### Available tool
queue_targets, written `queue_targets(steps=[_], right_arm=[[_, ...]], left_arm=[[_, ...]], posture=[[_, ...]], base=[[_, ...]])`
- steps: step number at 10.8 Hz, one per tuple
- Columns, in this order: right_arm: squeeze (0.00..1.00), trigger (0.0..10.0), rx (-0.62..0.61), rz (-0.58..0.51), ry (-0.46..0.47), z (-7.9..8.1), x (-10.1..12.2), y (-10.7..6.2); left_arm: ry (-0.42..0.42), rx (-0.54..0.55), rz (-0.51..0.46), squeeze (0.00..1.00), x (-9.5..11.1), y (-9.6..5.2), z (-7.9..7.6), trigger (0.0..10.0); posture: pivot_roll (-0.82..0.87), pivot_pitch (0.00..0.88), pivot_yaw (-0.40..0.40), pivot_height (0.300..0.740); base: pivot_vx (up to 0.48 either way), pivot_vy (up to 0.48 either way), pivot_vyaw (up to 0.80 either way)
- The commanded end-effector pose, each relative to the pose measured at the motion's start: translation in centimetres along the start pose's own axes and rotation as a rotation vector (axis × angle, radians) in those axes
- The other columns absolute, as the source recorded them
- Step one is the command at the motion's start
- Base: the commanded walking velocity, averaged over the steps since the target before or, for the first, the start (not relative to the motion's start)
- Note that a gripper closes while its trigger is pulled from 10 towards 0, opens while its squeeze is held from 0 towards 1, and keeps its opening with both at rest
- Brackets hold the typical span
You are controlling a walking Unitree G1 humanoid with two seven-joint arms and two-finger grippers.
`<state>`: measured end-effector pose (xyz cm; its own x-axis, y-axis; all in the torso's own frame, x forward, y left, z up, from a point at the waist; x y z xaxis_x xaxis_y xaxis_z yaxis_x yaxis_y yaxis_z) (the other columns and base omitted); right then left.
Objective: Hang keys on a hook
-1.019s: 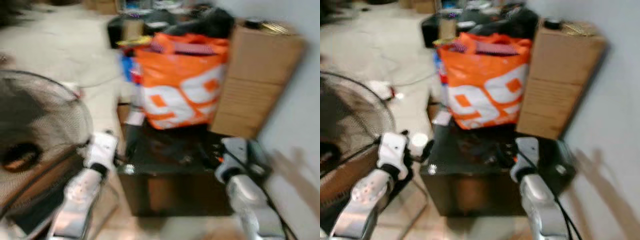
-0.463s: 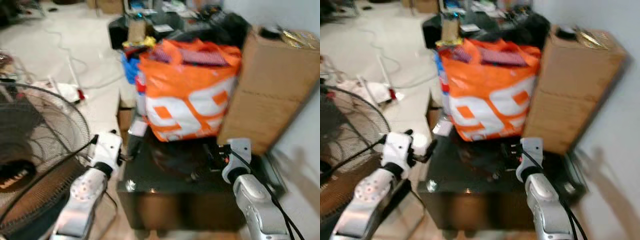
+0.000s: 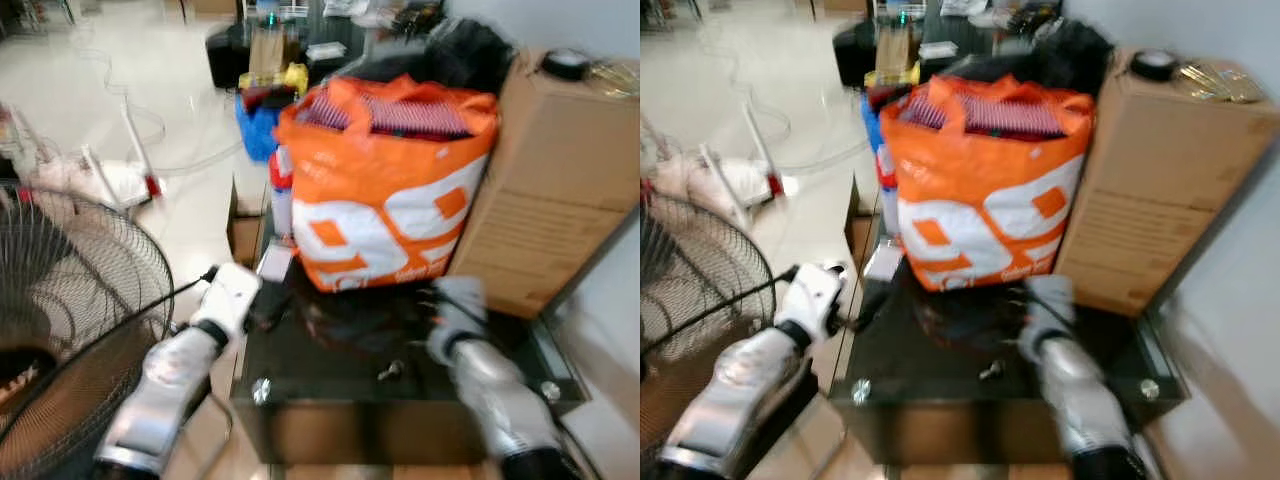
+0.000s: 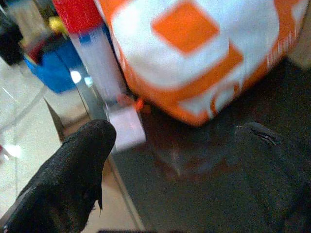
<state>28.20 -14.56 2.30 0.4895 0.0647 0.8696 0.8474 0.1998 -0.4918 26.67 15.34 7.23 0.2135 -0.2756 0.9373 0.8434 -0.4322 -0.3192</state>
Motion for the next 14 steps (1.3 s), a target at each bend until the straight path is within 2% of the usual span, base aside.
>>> queue_targets(steps=[1, 4, 6, 8, 9, 10, 11, 14], right_arm=[[0.0, 10.0, 0.011, 0.065, 0.02, -0.1, -1.0, 0.1], [0.0, 10.0, 0.044, 0.253, 0.123, -0.6, -3.9, 0.8], [0.0, 10.0, 0.068, 0.299, 0.142, -1.4, -4.6, 0.4], [0.0, 10.0, 0.073, 0.302, 0.186, -1.8, -4.9, 0.3], [0.0, 4.3, 0.084, 0.302, 0.207, -1.5, -5.1, 0.3], [0.0, 1.4, 0.087, 0.307, 0.209, -1.4, -5.3, 0.3], [0.0, 0.0, 0.088, 0.317, 0.228, -1.2, -5.6, 0.3], [0.0, 0.0, 0.106, 0.311, 0.303, -0.7, -5.8, 0.4]], left_arm=[[0.006, -0.069, 0.009, 0.38, 0.0, 0.2, -0.6, 10.0], [0.085, -0.348, 0.168, 0.38, -2.5, -0.2, -2.5, 10.0], [0.089, -0.464, 0.166, 0.38, -2.2, 0.0, -3.9, 10.0], [0.09, -0.49, 0.166, 0.38, -2.3, 0.2, -4.4, 10.0], [0.091, -0.496, 0.166, 0.38, -2.3, 0.2, -4.5, 10.0], [0.093, -0.502, 0.166, 0.38, -2.2, 0.3, -4.5, 10.0], [0.095, -0.506, 0.169, 0.38, -2.2, 0.3, -4.5, 10.0], [0.093, -0.512, 0.174, 0.38, -2.3, 0.2, -4.5, 10.0]], posture=[[-0.04, 0.0, 0.01, 0.74], [-0.03, 0.0, -0.021, 0.74], [-0.04, 0.0, -0.035, 0.74], [-0.05, 0.0, -0.038, 0.74], [-0.06, 0.0, -0.039, 0.74], [-0.06, 0.0, -0.039, 0.74], [-0.05, 0.0, -0.042, 0.74], [-0.05, 0.0, -0.047, 0.74]], base=[[0.0, 0.0, 0.0], [0.0, 0.0, 0.0], [0.0, 0.0, 0.0], [0.0, 0.0, 0.0], [0.0, 0.0, 0.0], [0.0, 0.0, 0.0], [0.0, 0.0, 0.0], [0.0, 0.0, 0.0]])
Point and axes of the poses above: a point about 5 cm out from each wrist's last joint towards the gripper, its own y axis pointing out of the wrist towards the gripper, its own x axis along the axis of the wrist's last joint, z = x × y, the point moved 1 cm from there along y, pointing out of the wrist towards the gripper, and after that the axes turned 4 degrees about -y, right-handed, at the moved point
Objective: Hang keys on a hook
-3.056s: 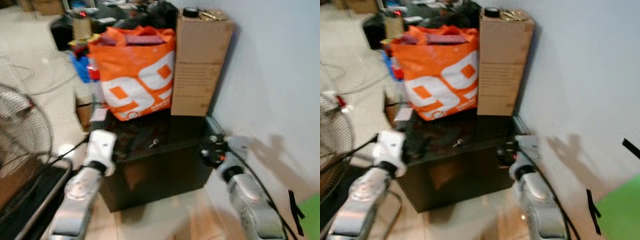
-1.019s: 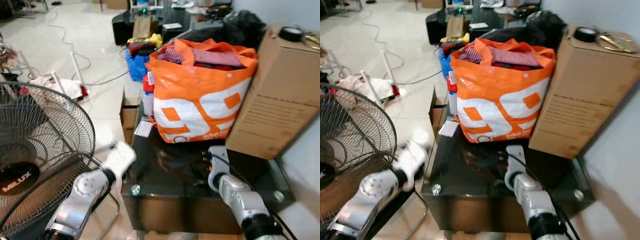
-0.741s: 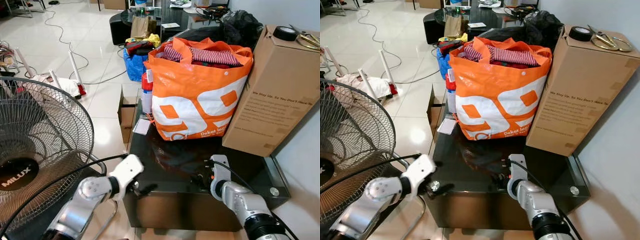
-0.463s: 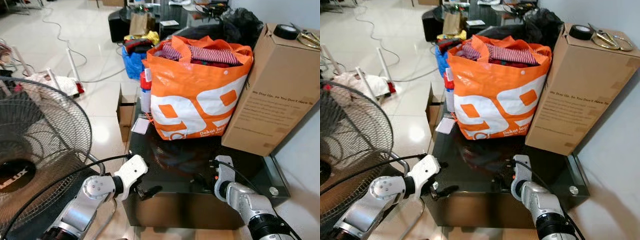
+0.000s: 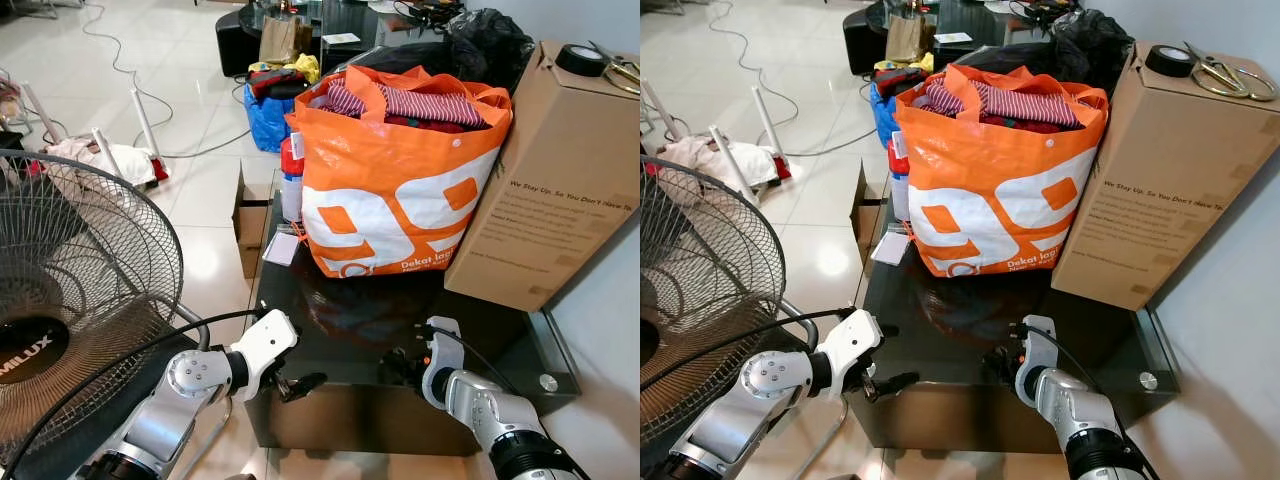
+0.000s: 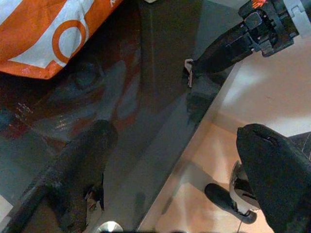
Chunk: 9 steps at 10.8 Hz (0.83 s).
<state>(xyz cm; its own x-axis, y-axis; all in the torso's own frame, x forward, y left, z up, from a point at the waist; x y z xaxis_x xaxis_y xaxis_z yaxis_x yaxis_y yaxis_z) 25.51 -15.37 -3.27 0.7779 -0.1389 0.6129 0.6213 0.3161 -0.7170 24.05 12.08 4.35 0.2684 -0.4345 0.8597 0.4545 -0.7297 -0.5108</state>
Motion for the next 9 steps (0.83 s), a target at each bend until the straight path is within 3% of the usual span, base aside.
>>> queue_targets(steps=[1, 9], right_arm=[[0.0, 0.0, 0.01, -0.013, 0.022, 0.12, 0.29, 0.14], [0.0, 0.0, -0.024, 0.0, 0.051, 0.34, -0.49, 0.91]], left_arm=[[0.008, -0.006, 0.008, 0.38, 0.09, 0.09, 0.03, 10.0], [0.017, -0.023, 0.016, 0.38, 0.03, 0.01, 0.05, 10.0]], posture=[[-0.04, 0.0, -0.051, 0.74], [-0.04, 0.0, -0.05, 0.74]], base=[[0.0, 0.0, 0.0], [0.0, 0.0, 0.0]])
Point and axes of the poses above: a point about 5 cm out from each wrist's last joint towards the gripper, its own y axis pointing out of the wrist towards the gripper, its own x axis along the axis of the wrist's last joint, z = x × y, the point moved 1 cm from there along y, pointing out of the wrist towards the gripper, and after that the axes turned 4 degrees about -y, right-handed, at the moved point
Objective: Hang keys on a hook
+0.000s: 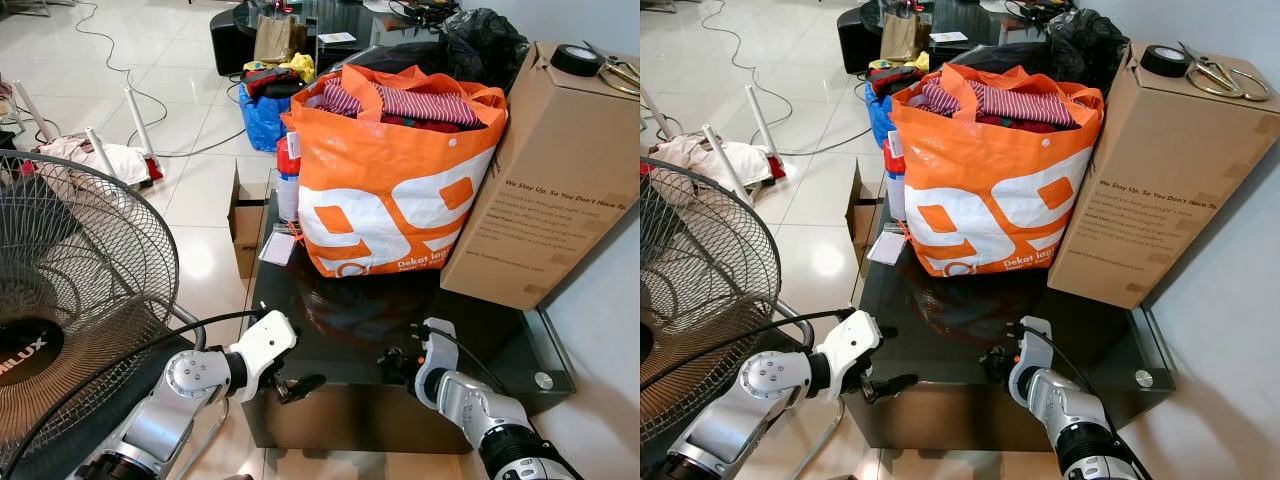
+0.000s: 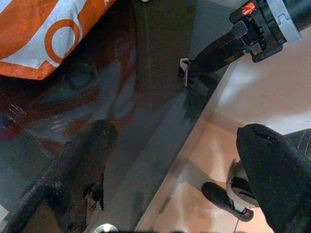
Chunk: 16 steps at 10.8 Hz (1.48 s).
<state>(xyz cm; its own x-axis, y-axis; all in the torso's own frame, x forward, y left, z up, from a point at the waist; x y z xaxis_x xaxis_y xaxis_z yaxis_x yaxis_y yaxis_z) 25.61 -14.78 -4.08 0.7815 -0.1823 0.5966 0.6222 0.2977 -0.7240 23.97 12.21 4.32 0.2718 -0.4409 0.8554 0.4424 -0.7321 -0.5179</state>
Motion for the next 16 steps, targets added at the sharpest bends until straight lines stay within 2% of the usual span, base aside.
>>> queue_targets(steps=[1, 5, 9, 10, 11, 12, 13, 14, 16], right_arm=[[0.0, 0.0, -0.004, -0.002, 0.006, 0.1, 0.0, 0.1], [0.0, 0.0, 0.009, -0.033, -0.009, 0.1, 0.7, 0.1], [0.0, 0.0, 0.034, -0.113, -0.031, -0.6, 2.3, -1.3], [0.0, 0.0, 0.048, -0.156, -0.076, -0.7, 2.9, -2.2], [0.0, 0.0, 0.044, -0.312, -0.167, -0.5, 4.9, -4.2], [0.0, 0.0, -0.006, -0.615, -0.266, 0.1, 8.4, -7.7], [0.0, 0.0, 0.027, -0.71, -0.286, 1.3, 9.3, -10.2], [0.0, 0.0, 0.042, -0.72, -0.312, 1.9, 8.9, -11.0], [0.0, 0.0, 0.025, -0.725, -0.298, 2.6, 8.1, -11.3]], left_arm=[[0.017, -0.012, 0.008, 0.38, 0.2, 0.1, 0.1, 10.0], [0.019, -0.005, 0.007, 0.38, 0.2, 0.1, 0.2, 10.0], [0.023, 0.005, 0.0, 0.38, 0.3, 0.0, 0.3, 10.0], [0.03, 0.018, -0.009, 0.38, 0.4, 0.0, 0.4, 10.0], [0.005, 0.096, -0.086, 0.38, 1.5, -0.1, 1.1, 10.0], [-0.052, 0.236, -0.226, 0.38, 3.5, -0.7, 2.1, 10.0], [-0.056, 0.337, -0.308, 0.38, 5.0, -1.8, 2.2, 10.0], [-0.026, 0.389, -0.31, 0.38, 5.1, -2.3, 2.1, 10.0], [-0.042, 0.491, -0.325, 0.37, 5.3, -2.8, 2.2, 10.0]], posture=[[-0.04, 0.0, -0.05, 0.74], [-0.04, 0.0, -0.049, 0.74], [-0.04, 0.0, -0.04, 0.74], [-0.04, 0.0, -0.041, 0.74], [-0.04, 0.0, -0.044, 0.74], [-0.05, 0.0, -0.032, 0.74], [-0.06, 0.0, -0.02, 0.74], [-0.07, 0.0, -0.006, 0.74], [-0.08, 0.0, 0.012, 0.74]], base=[[0.0, 0.0, 0.0], [0.0, 0.0, 0.0], [0.0, 0.0, 0.0], [0.0, 0.0, 0.0], [0.0, 0.0, 0.0], [0.0, 0.0, 0.0], [0.0, 0.0, 0.0], [0.0, 0.0, 0.0], [0.0, 0.0, 0.0]])
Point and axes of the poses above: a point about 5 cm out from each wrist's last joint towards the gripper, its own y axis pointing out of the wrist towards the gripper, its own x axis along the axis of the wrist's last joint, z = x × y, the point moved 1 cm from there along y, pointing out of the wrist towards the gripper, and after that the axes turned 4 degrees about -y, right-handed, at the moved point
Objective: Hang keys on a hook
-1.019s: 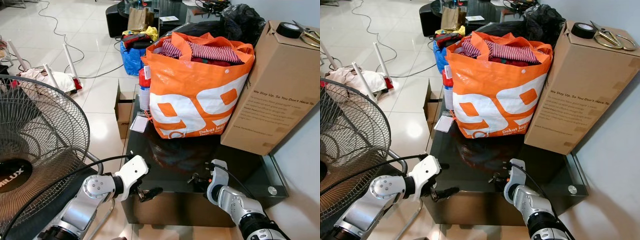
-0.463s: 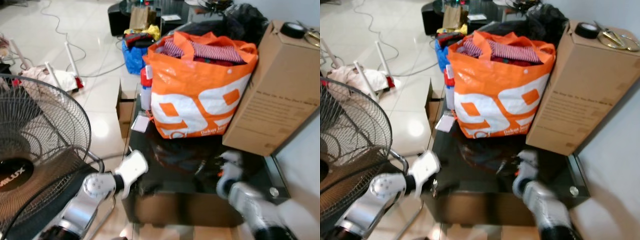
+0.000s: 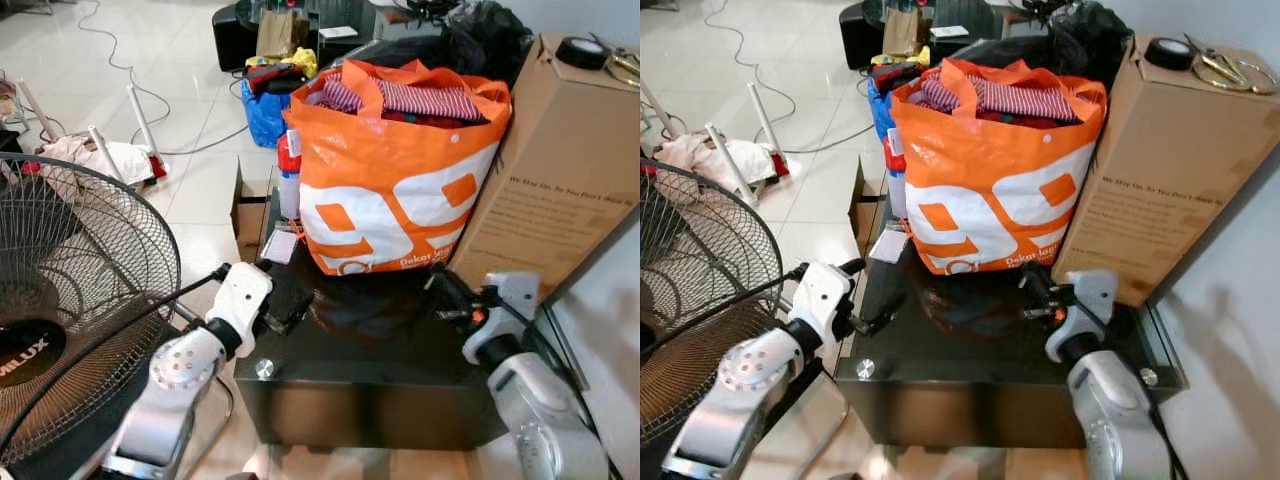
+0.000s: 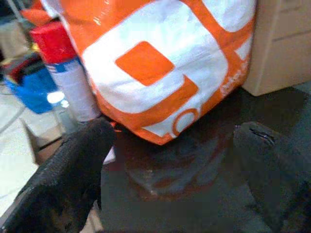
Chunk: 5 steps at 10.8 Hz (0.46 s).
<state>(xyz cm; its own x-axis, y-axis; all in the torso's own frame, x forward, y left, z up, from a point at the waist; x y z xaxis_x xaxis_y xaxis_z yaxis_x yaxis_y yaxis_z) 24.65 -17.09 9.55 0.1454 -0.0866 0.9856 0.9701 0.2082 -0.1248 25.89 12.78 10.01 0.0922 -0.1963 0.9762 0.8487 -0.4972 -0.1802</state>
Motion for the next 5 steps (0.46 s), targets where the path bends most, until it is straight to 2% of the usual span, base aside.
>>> queue_targets(steps=[1, 4, 5], right_arm=[[0.0, 10.0, -0.035, -0.014, -0.02, 0.23, 0.68, -0.16], [0.0, 10.0, -0.131, 0.019, -0.073, 0.1, 0.66, -0.51], [0.0, 10.0, -0.165, 0.028, -0.115, 0.03, 0.52, -0.57]], left_arm=[[0.017, 0.061, 0.001, 0.38, 0.35, -0.16, 0.62, 10.0], [0.021, 0.13, 0.001, 0.38, 0.67, -0.21, 1.11, 10.0], [0.026, 0.148, 0.003, 0.38, 0.62, -0.28, 1.4, 10.0]], posture=[[-0.08, 0.0, 0.022, 0.74], [-0.08, 0.0, 0.033, 0.74], [-0.08, 0.0, 0.042, 0.74]], base=[[0.0, 0.0, 0.0], [0.0, 0.0, 0.0], [0.0, 0.0, 0.0]])
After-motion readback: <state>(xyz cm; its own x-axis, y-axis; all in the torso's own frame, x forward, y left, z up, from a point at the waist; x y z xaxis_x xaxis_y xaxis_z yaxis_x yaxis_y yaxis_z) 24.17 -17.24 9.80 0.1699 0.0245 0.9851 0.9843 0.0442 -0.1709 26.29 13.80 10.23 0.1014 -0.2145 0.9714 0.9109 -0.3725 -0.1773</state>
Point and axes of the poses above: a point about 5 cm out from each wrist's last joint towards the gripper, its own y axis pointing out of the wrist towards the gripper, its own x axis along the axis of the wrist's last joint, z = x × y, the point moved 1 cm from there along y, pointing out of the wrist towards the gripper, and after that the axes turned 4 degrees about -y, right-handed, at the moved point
